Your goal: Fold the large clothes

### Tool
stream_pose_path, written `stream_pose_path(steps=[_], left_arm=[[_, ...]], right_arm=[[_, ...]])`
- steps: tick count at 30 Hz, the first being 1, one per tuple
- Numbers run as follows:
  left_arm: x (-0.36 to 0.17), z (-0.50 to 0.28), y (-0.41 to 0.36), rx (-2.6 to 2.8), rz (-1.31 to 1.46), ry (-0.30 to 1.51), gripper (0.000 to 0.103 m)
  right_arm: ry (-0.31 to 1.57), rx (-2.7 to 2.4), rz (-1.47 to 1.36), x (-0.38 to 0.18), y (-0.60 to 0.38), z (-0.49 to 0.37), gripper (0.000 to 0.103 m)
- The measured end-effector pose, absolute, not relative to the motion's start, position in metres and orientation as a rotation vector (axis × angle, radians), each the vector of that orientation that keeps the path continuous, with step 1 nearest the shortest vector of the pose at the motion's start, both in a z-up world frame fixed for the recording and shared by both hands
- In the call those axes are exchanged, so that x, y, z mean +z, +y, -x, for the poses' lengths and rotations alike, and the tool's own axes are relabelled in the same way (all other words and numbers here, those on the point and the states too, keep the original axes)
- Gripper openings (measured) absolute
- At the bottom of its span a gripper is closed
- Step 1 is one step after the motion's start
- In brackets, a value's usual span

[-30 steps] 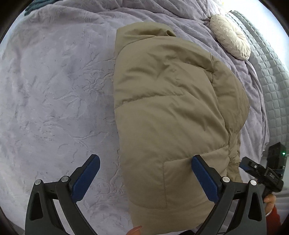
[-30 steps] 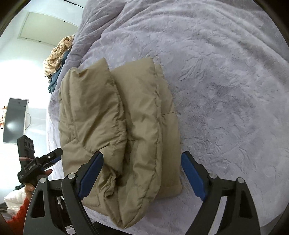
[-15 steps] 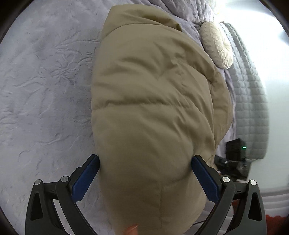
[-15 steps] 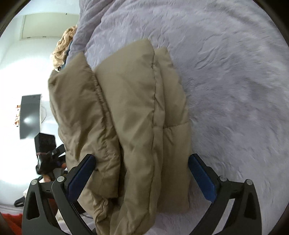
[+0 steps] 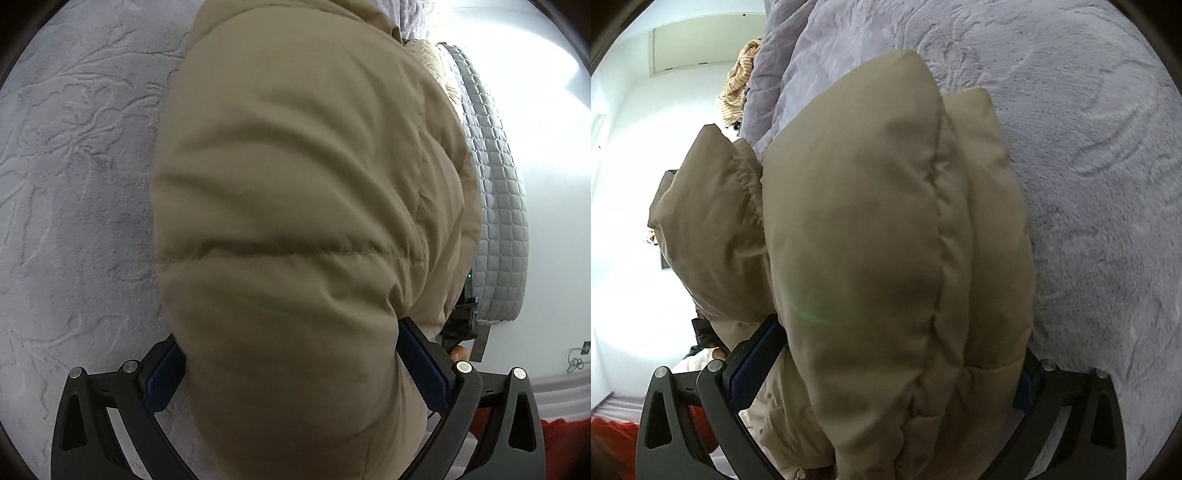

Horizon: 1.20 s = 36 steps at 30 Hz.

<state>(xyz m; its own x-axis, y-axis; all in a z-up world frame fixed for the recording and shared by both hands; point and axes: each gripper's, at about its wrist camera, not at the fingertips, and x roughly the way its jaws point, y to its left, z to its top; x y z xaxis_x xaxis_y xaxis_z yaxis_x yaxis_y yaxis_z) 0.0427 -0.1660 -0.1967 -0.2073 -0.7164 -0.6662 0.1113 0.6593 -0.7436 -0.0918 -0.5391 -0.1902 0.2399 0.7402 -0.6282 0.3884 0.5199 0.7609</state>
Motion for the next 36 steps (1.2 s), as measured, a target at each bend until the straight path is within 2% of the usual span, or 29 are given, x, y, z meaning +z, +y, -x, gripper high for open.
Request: stream_pose_path(steps=[4,6,7,9,11,18,26,31,36], left_arm=[[-0.193,-0.04,-0.178,-0.807,0.502,1.611,0.102],[-0.185,-0.035,-0.175,-0.795,0.496,1.587,0.097],[-0.18,-0.034,-0.176,-0.793,0.49,1.572,0.095],[-0.169,-0.033,-0.175,-0.798,0.481,1.544,0.086],[-0.158,-0.033,-0.173,-0.812,0.483,1.524,0.083],[-0.115,-0.044,-0.16,-0.894,0.476,1.449,0.083],[-0.077,-0.088,-0.076,-0.906,0.472,1.371,0.083],[-0.074,-0.124,0.004,-0.835,0.464,1.337,0.083],[-0.093,-0.152,0.072,-0.72,0.467,1.34,0.083]], right_arm=[[1.382,0.27,-1.113,-0.19,-0.538,0.089,0.101],[1.384,0.267,-1.141,-0.189,-0.54,0.092,0.088],[1.366,0.277,-1.18,-0.188,-0.54,0.093,0.071],[1.342,0.273,-1.19,-0.182,-0.542,0.096,0.059],[1.324,0.279,-1.171,-0.174,-0.538,0.096,0.051],[1.25,0.303,-1.149,-0.136,-0.512,0.092,0.05],[1.179,0.345,-1.119,-0.11,-0.439,0.055,0.05],[1.192,0.389,-1.093,-0.116,-0.373,0.011,0.05],[1.254,0.419,-1.051,-0.147,-0.308,-0.033,0.05]])
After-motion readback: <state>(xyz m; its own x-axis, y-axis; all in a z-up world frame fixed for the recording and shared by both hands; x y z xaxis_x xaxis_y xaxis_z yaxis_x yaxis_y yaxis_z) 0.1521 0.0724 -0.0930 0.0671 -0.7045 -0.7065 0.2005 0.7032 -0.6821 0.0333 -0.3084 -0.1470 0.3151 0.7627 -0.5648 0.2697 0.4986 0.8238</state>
